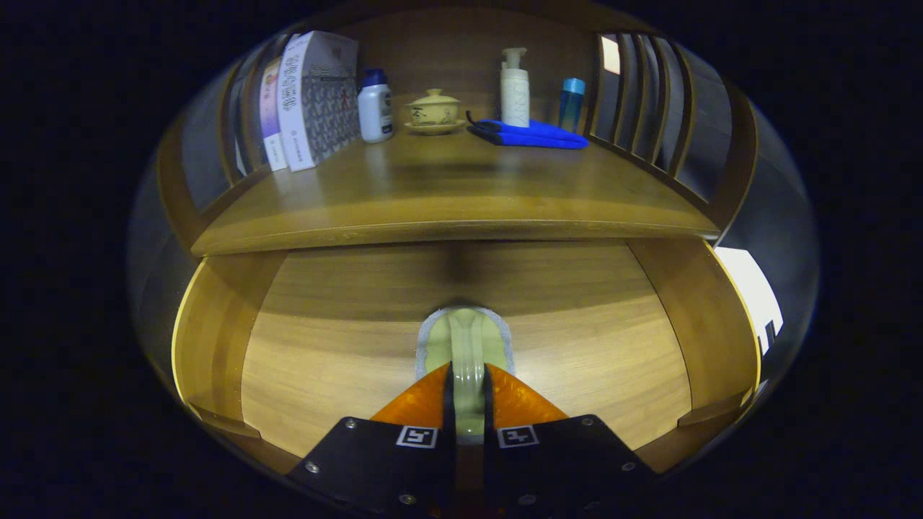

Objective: Pull open the drawer, take out the items inside it, and place them on the countertop above the cabinet.

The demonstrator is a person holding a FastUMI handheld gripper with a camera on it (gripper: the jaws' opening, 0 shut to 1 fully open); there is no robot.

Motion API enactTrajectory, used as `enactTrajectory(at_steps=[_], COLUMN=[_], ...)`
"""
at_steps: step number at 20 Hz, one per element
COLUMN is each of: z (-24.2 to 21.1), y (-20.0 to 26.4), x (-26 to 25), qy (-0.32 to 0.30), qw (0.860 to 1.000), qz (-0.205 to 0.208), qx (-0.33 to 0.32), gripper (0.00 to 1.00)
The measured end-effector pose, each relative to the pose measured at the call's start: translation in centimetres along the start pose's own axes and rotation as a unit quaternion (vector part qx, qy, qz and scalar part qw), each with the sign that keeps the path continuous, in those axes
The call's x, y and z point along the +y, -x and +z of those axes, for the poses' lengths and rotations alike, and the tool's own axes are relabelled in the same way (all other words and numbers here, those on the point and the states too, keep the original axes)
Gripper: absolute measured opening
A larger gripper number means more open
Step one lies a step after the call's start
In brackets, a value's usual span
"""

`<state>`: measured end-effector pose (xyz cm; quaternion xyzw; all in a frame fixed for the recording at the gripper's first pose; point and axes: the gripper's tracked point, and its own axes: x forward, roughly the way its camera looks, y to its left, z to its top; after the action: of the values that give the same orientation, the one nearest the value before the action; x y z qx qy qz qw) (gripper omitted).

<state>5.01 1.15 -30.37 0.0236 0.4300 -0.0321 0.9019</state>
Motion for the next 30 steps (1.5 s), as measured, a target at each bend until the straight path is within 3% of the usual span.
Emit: enactTrajectory(at_steps=[7, 15, 21, 25, 30], z=[0.6, 2.8, 8.3, 13.0, 17.9], y=[4.1, 9.2, 12.1, 11.2, 6.8], x=[1.6, 1.4, 0.4, -0.5, 0.2], qy=[0.031, 0.043, 0.028, 0.026, 0.002], qw=[0.997, 0.989, 0.979, 0.972, 0.963], qz=[0.031, 0.021, 0.008, -0.008, 0.014], qx=[-0.063, -0.136, -0.203, -0.233, -0.269], gripper=[0.13, 0.13, 0.15, 0.15, 0.15])
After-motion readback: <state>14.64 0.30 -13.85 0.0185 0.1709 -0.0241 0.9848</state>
